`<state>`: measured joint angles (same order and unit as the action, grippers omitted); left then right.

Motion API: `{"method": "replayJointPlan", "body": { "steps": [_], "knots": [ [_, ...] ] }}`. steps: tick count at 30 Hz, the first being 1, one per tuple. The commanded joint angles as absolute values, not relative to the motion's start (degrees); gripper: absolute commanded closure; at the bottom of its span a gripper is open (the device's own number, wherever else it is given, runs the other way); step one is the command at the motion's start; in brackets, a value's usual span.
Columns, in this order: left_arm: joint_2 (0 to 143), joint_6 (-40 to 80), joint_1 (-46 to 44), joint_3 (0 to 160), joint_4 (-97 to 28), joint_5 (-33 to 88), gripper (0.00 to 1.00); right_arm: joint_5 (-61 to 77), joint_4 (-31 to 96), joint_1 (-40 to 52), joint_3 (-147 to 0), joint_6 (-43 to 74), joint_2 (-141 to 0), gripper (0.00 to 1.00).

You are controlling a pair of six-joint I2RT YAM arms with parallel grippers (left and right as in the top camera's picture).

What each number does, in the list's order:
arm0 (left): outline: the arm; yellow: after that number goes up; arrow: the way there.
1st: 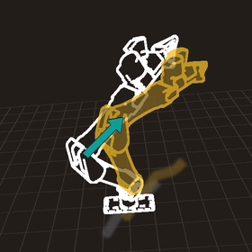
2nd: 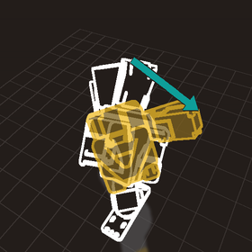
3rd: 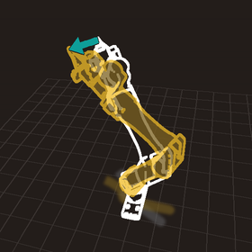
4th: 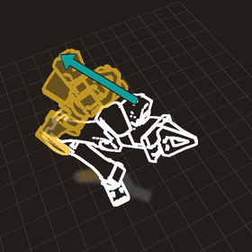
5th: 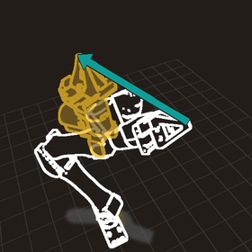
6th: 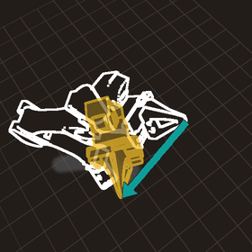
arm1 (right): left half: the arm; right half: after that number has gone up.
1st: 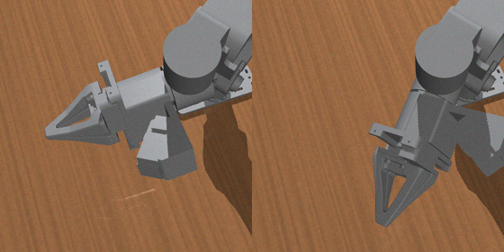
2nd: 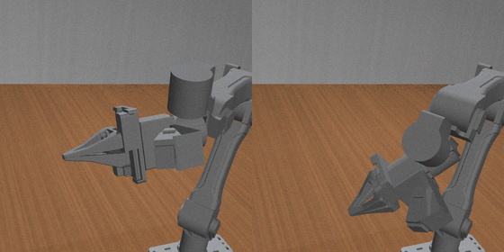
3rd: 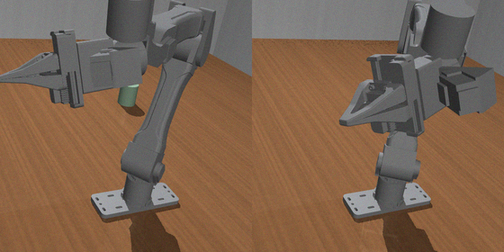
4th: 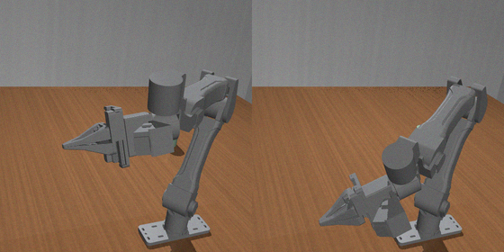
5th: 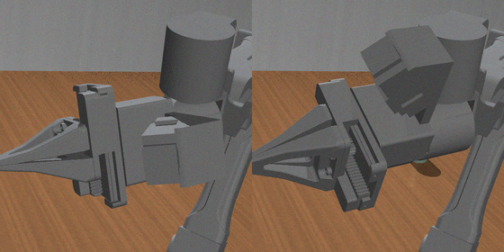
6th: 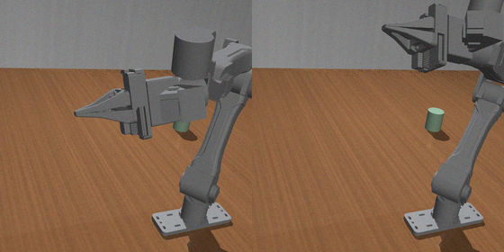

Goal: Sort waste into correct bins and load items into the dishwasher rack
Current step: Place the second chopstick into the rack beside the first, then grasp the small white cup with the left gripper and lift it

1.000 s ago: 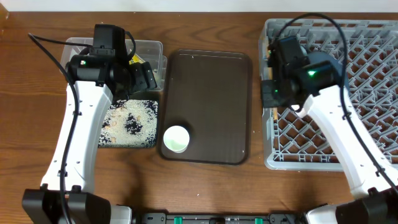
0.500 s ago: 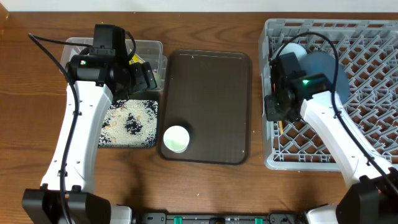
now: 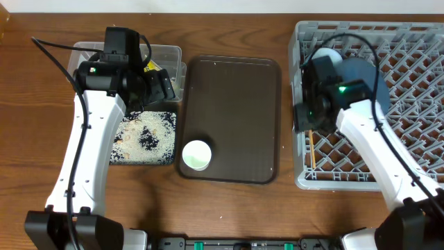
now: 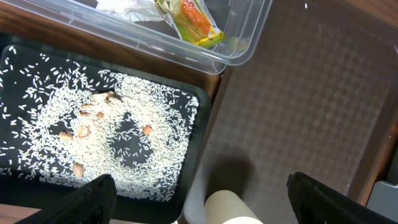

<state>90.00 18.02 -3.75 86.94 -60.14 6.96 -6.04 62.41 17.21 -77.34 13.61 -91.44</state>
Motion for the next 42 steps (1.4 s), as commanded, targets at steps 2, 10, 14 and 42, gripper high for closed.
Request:
{"method": "replayJointPlan", "body": {
  "steps": [2, 10, 14, 42],
  "knots": [
    [89.1, 17.9, -3.4, 87.6, -60.2, 6.9, 0.1, -5.3, 63.8, 16.9, -82.8, 13.6, -89.8, 0.28],
    [89.1, 16.3, -4.6, 87.2, -68.5, 7.1, 0.11, -5.3, 61.1, 16.9, -83.5, 13.6, -89.5, 0.22],
    [89.1, 15.0, -8.1, 84.7, -71.2, 7.1, 0.11, -5.3, 60.0, 16.9, -83.5, 13.6, -89.5, 0.2],
    [89.2, 24.6, -15.4, 56.6, -51.0, 7.1, 0.48, -6.0, 59.8, 16.8, -83.5, 12.8, -89.5, 0.16]
  ]
}}
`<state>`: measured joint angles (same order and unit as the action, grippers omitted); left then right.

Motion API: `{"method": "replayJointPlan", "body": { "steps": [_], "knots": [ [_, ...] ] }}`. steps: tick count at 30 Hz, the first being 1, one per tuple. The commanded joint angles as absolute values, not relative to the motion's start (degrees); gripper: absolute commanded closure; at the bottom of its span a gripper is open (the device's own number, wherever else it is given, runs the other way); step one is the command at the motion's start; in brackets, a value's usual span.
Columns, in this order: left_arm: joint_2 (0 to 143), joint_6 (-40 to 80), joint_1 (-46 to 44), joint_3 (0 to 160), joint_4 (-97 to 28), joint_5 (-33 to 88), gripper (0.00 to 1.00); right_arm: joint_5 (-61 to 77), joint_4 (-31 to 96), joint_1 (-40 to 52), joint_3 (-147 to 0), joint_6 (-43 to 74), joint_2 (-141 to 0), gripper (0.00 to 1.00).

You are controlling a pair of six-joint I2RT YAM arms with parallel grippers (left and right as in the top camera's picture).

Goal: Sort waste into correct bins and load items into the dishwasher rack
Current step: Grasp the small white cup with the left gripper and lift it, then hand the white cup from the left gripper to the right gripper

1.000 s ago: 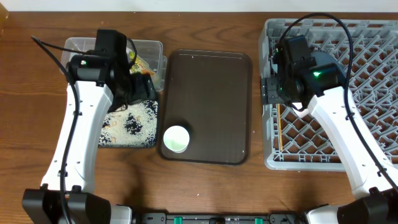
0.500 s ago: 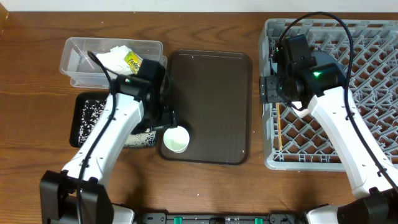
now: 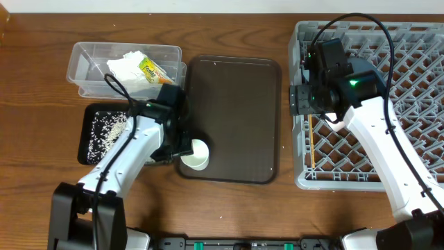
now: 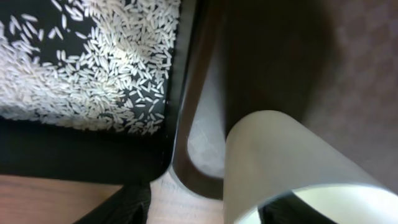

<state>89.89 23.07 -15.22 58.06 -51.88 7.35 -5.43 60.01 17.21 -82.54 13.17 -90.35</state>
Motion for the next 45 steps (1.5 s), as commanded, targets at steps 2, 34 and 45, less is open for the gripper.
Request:
{"method": "replayJointPlan", "body": {
  "steps": [2, 34, 45],
  "knots": [
    [89.2, 25.7, -15.4, 55.8, -50.3, 7.1, 0.54, -6.0, 59.8, 16.8, -83.5, 12.8, -89.5, 0.16],
    [83.6, 14.5, -4.8, 62.6, -31.7, 76.0, 0.94, 68.7, 49.0, 8.0, -83.5, -8.7, -89.6, 0.1],
    [83.6, 16.8, -4.8, 62.6, -23.7, 86.6, 0.94, 71.4, 45.8, 12.6, -83.4, -13.8, -89.7, 0.14]
  ]
}}
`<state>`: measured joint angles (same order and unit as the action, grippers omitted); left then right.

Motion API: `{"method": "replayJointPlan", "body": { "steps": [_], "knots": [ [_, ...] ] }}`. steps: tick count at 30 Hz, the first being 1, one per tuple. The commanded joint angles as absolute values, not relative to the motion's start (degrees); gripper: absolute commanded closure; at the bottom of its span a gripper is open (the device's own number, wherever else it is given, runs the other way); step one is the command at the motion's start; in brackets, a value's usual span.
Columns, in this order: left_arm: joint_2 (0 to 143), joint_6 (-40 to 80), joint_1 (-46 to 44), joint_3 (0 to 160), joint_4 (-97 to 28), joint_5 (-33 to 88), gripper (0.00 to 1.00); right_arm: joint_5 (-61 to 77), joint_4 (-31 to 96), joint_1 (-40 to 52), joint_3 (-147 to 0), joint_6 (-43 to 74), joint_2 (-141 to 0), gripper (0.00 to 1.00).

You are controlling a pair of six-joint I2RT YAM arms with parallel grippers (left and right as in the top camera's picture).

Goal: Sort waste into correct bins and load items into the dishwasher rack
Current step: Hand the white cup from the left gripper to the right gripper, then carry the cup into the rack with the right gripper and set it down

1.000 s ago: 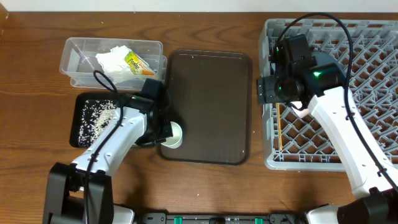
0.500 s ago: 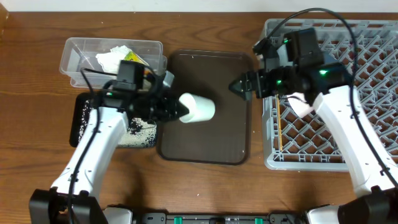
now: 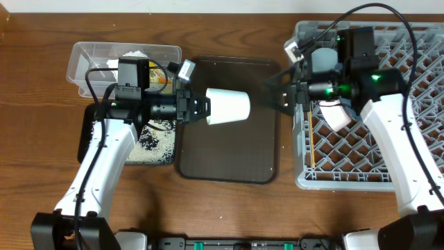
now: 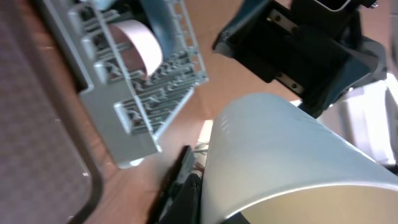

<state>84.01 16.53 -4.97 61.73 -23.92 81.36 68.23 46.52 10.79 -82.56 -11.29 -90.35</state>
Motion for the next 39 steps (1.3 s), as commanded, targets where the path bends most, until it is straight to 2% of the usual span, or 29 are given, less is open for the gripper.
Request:
{"method": "replayJointPlan", "body": {
  "steps": [1, 7, 20, 24, 31, 33, 35, 39],
  "knots": [
    [83.6, 16.8, -4.8, 62.6, -23.7, 87.0, 0.94, 71.4, 45.3, 13.0, -83.4, -13.8, -89.7, 0.14],
    [83.6, 16.8, -4.8, 62.6, -23.4, 88.6, 0.94, 71.5, 43.2, 14.5, -83.4, -13.8, -89.8, 0.14],
    [83.6, 16.8, -4.8, 62.6, -23.4, 88.5, 0.94, 72.2, 40.8, 21.4, -83.4, -13.8, -92.8, 0.25],
    [83.6, 16.8, -4.8, 62.6, -23.4, 88.6, 0.94, 74.0, 39.7, 21.8, -83.4, -13.8, -93.4, 0.33],
    [83.6, 16.8, -4.8, 62.6, -23.4, 88.5, 0.94, 75.3, 38.7, 21.8, -83.4, -13.8, -93.4, 0.59],
    [83.6, 16.8, -4.8, 62.6, -23.4, 88.5, 0.93, 75.5, 38.7, 21.8, -83.4, -13.7, -93.4, 0.64],
    [83.6, 16.8, -4.8, 62.6, -23.4, 88.4, 0.89, 75.5, 38.7, 21.8, -83.4, -13.8, -93.4, 0.67],
    [83.6, 16.8, -4.8, 62.6, -23.4, 86.6, 0.65, 75.4, 38.8, 21.0, -83.4, -13.8, -93.4, 0.71]
  ]
}}
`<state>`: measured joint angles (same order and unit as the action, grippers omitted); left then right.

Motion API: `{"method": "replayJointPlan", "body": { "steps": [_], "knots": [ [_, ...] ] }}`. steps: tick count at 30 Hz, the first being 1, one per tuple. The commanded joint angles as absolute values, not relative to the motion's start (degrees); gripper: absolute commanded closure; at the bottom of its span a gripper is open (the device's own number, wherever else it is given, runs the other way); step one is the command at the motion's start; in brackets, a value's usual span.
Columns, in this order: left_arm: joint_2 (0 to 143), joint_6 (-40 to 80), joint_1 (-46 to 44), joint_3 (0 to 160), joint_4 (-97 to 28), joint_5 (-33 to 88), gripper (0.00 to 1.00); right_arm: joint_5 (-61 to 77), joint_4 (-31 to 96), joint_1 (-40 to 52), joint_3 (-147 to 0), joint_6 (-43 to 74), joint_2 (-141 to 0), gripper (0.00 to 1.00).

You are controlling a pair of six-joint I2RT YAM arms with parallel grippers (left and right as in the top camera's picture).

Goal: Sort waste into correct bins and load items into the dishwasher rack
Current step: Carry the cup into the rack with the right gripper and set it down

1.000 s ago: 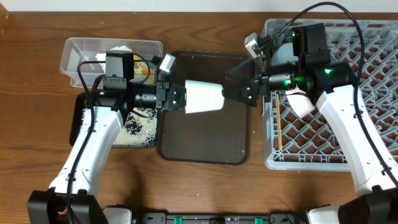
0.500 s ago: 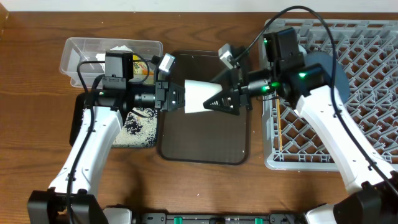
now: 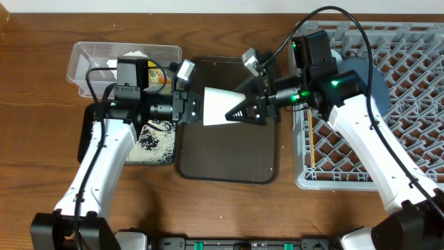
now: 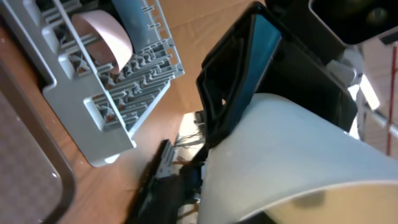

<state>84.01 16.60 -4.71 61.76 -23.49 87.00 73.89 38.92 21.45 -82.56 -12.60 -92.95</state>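
A white paper cup (image 3: pixel 218 106) hangs on its side above the brown tray (image 3: pixel 229 156). My left gripper (image 3: pixel 193 107) is shut on its rim end. My right gripper (image 3: pixel 244 110) has come in from the right, open, with its fingers on either side of the cup's base end. In the left wrist view the cup (image 4: pixel 298 149) fills the lower right, and a black right finger (image 4: pixel 236 81) lies along its side. The grey dishwasher rack (image 3: pixel 416 83) stands at the right and holds a blue plate (image 3: pixel 357 69).
A clear bin (image 3: pixel 90 59) with wrappers and tissue stands at the back left. In front of it lies a black tray with spilled rice (image 3: pixel 156 142). A thin wooden stick (image 3: pixel 313 149) lies in the rack's left side.
My right gripper moved left from the rack's edge and now has its fingers around the cup's base end. My left arm still holds the cup in nearly the same place.
First my left gripper hovered open near the bins while the cup stood upright on the tray's front left corner. Then it was down at the cup. Later it held the cup sideways above the tray, facing my open right gripper, which now straddles the cup.
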Motion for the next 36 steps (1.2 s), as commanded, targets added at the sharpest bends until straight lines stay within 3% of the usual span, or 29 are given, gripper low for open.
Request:
{"method": "replayJointPlan", "body": {
  "steps": [1, 14, 25, 31, 36],
  "knots": [
    [83.6, 16.8, -4.8, 62.6, -23.4, 85.9, 0.64, 75.4, 38.8, 20.5, -83.4, -13.7, -93.4, 0.71],
    [83.6, 16.8, -4.8, 62.6, -23.5, 78.9, 0.59, 52.1, 46.8, 5.3, -83.5, 0.2, -92.4, 0.8],
    [83.6, 16.8, -4.8, 62.0, -29.6, 39.8, 0.49, 21.3, 76.6, -0.3, -94.9, 4.5, -85.2, 0.74],
    [83.6, 16.8, -4.8, 62.0, -34.5, 28.9, 0.49, 7.2, 92.1, -0.3, -98.6, 8.8, -85.0, 0.71],
    [83.6, 16.7, -4.8, 62.0, -37.2, 23.4, 0.49, 3.4, 96.7, -0.3, -97.3, 10.7, -85.5, 0.7]
  ]
}}
